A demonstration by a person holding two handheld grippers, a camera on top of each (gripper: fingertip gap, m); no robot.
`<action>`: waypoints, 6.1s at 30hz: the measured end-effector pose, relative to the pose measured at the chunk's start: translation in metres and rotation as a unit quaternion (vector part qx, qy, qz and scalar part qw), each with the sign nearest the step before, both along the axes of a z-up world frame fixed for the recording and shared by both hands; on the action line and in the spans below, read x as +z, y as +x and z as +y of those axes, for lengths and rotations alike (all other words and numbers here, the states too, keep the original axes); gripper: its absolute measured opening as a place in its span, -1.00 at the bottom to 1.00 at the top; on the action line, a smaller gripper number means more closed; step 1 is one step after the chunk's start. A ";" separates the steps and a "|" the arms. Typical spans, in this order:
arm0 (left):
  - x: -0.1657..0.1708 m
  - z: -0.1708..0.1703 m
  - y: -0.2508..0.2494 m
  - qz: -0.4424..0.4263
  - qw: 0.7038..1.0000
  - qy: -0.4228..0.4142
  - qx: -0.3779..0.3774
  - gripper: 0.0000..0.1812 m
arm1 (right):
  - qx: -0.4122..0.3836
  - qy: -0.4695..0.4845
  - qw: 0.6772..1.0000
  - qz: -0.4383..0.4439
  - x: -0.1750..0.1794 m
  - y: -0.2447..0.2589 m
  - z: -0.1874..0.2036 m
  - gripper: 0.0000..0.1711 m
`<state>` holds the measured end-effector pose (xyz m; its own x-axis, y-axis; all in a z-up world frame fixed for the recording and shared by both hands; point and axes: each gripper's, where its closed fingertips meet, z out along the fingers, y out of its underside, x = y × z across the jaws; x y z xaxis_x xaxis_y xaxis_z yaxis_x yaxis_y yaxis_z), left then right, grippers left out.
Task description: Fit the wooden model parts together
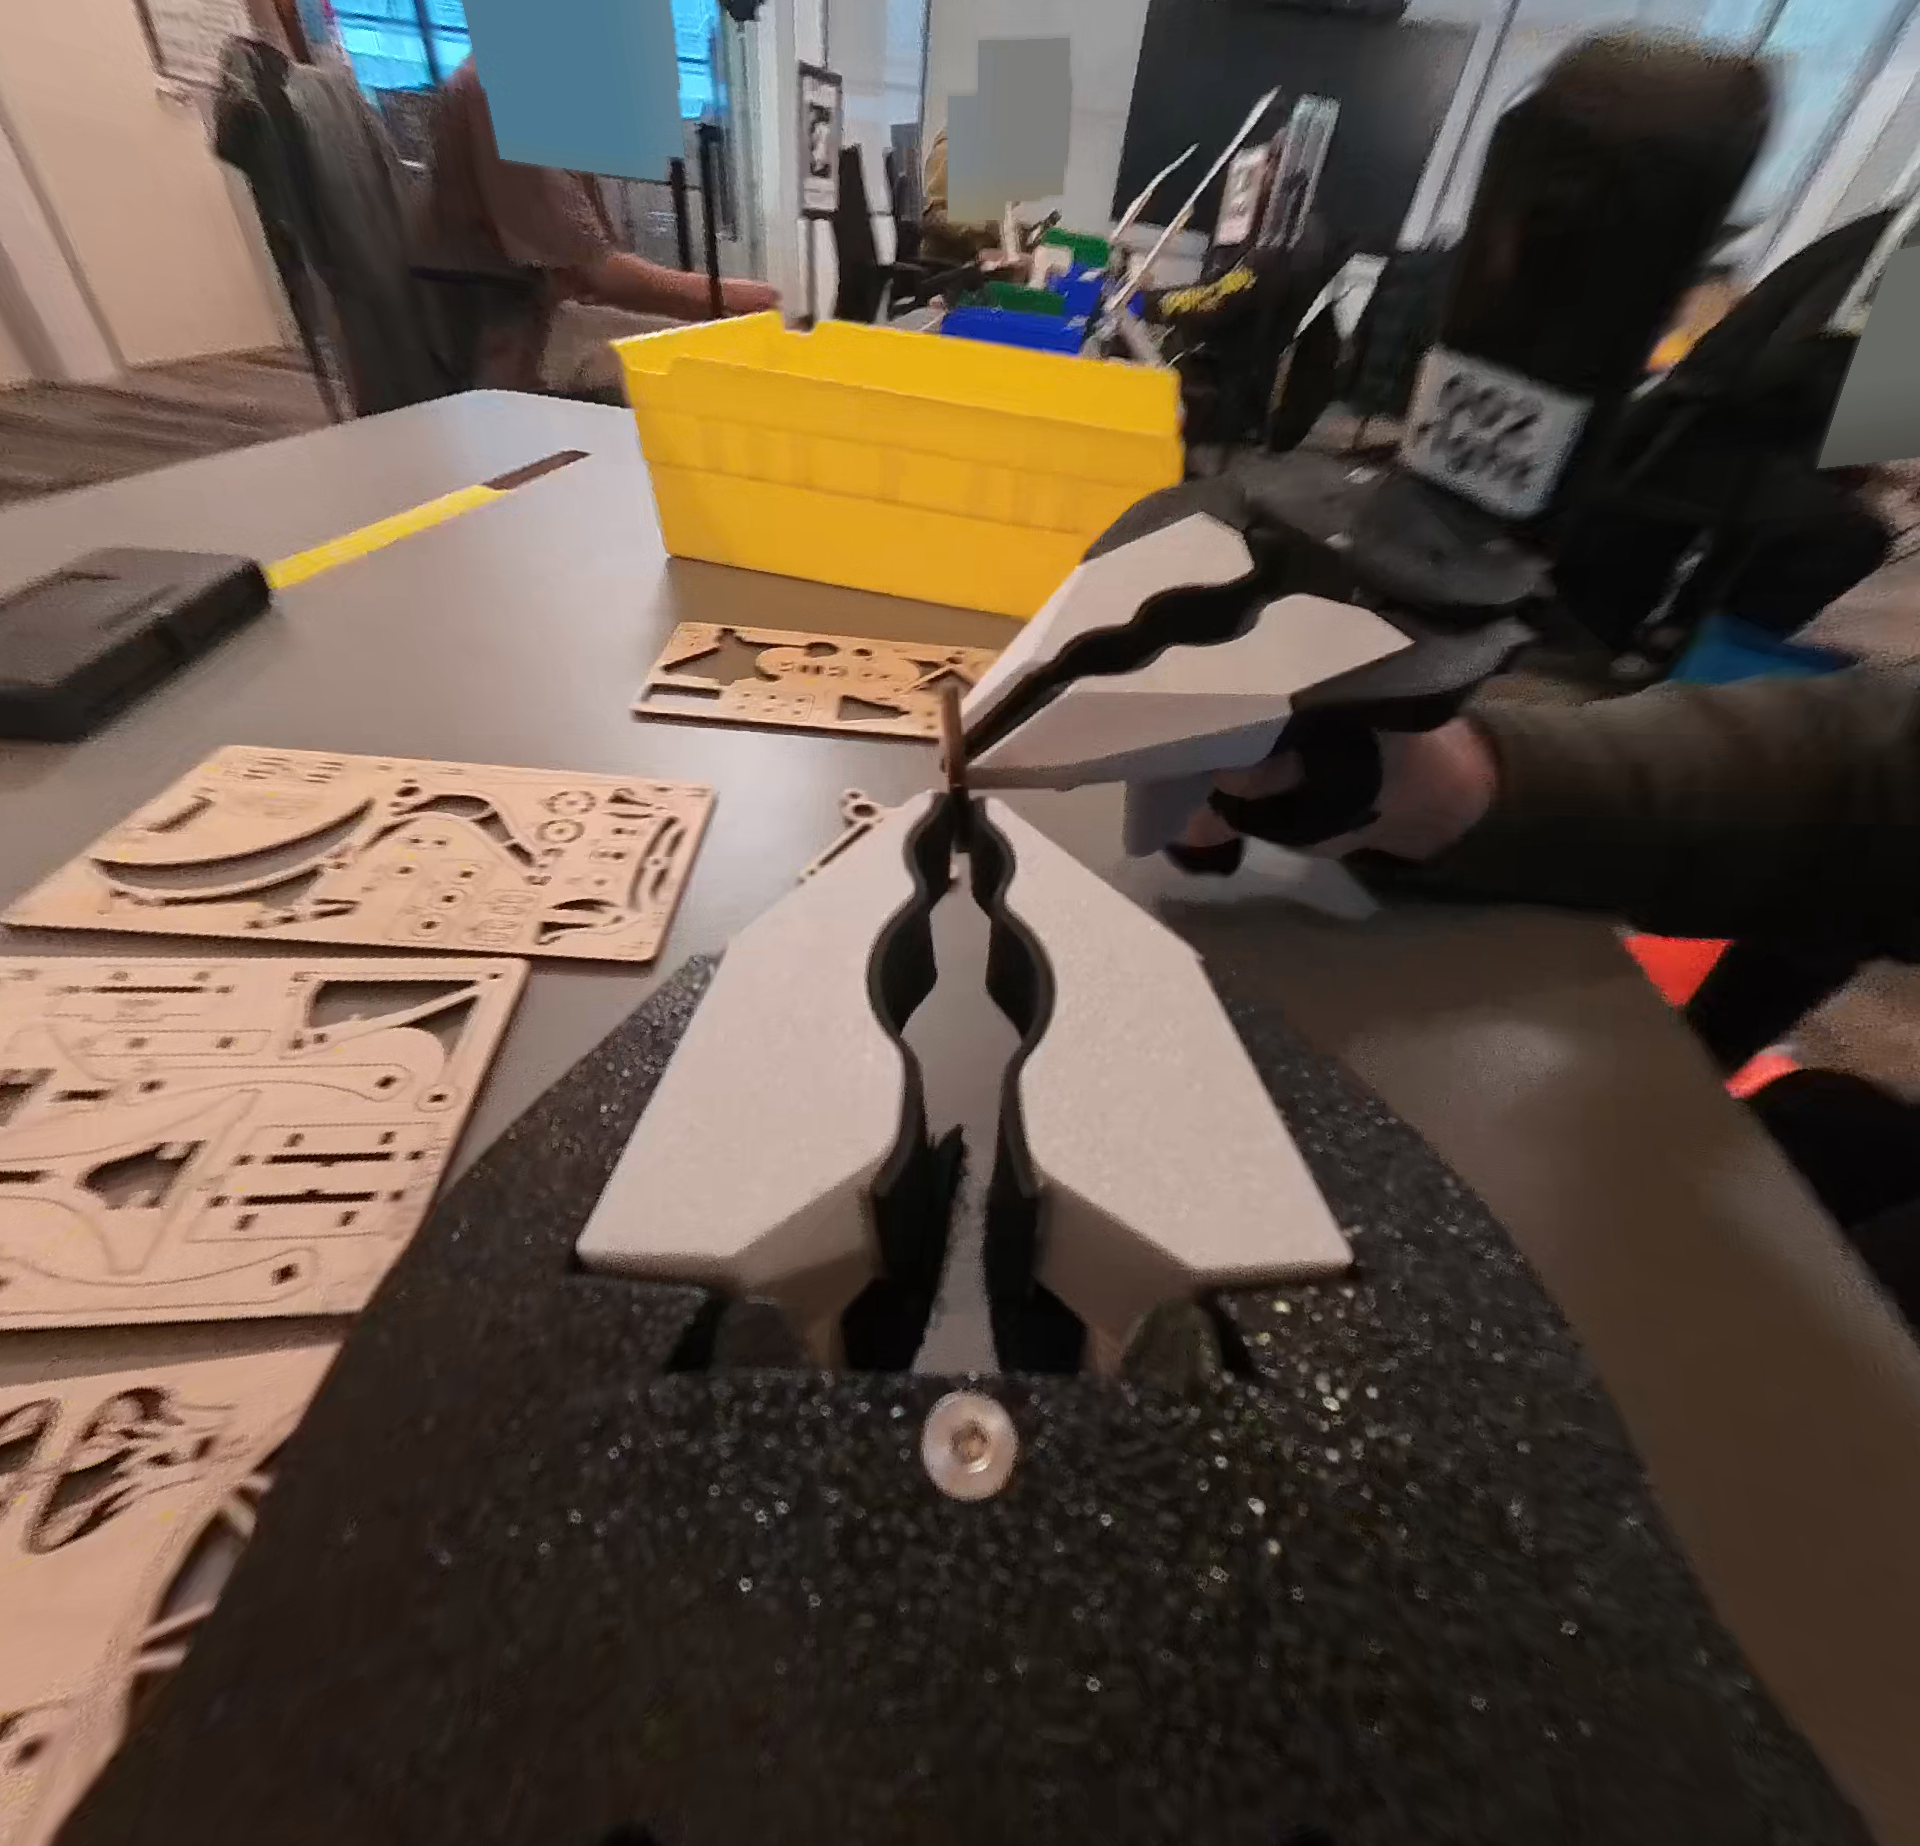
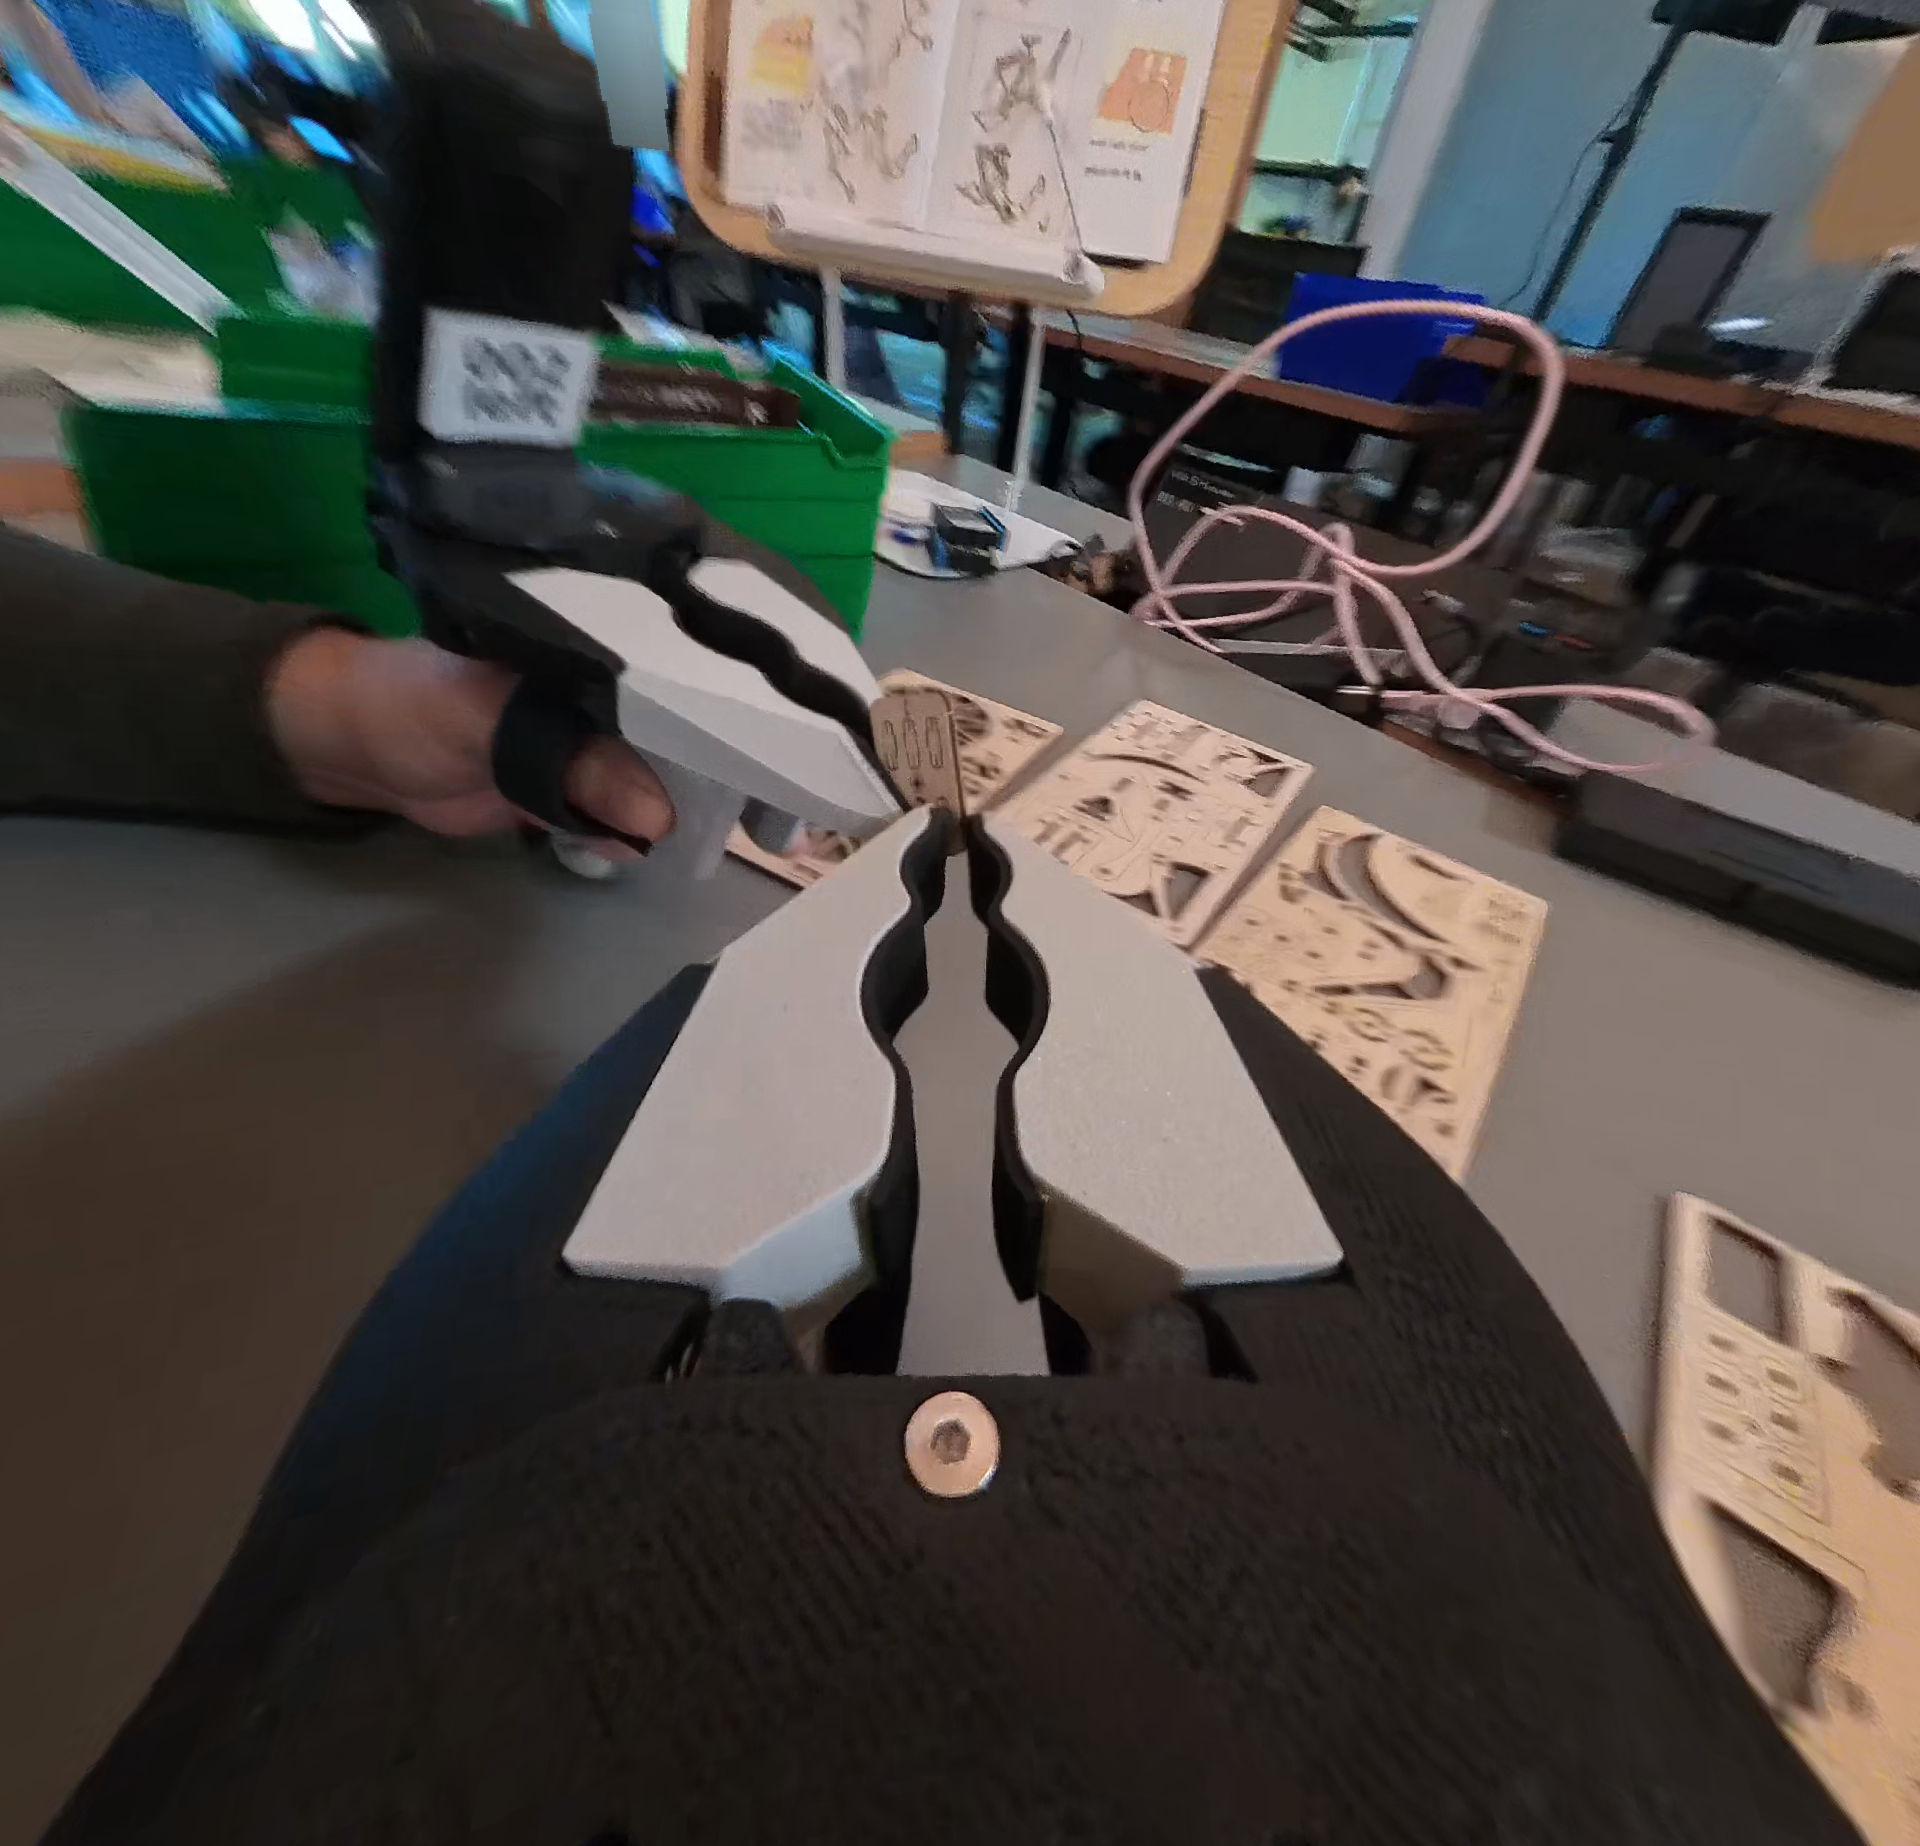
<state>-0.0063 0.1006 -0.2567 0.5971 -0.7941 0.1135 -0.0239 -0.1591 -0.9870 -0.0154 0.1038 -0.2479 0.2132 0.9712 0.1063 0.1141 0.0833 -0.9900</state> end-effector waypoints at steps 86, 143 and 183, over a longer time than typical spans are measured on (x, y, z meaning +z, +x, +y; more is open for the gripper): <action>0.002 -0.003 0.004 0.075 0.993 0.088 0.025 -0.95 | 0.008 -0.070 0.997 0.015 -0.002 0.001 0.004 -1.00; 0.009 0.005 -0.012 -0.084 0.996 -0.025 -0.001 -0.99 | 0.042 -0.034 0.996 0.072 0.015 0.010 0.003 -0.77; 0.033 -0.027 -0.003 -0.111 0.984 0.091 -0.102 -0.86 | 0.143 -0.034 0.987 0.058 0.010 0.004 -0.026 -0.99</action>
<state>-0.0090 0.0733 -0.2237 0.3997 -0.9141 0.0685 0.1817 0.0058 -0.9833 -0.0113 0.0773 -0.2377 -0.0646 0.9975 0.0301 -0.0186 0.0290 -0.9994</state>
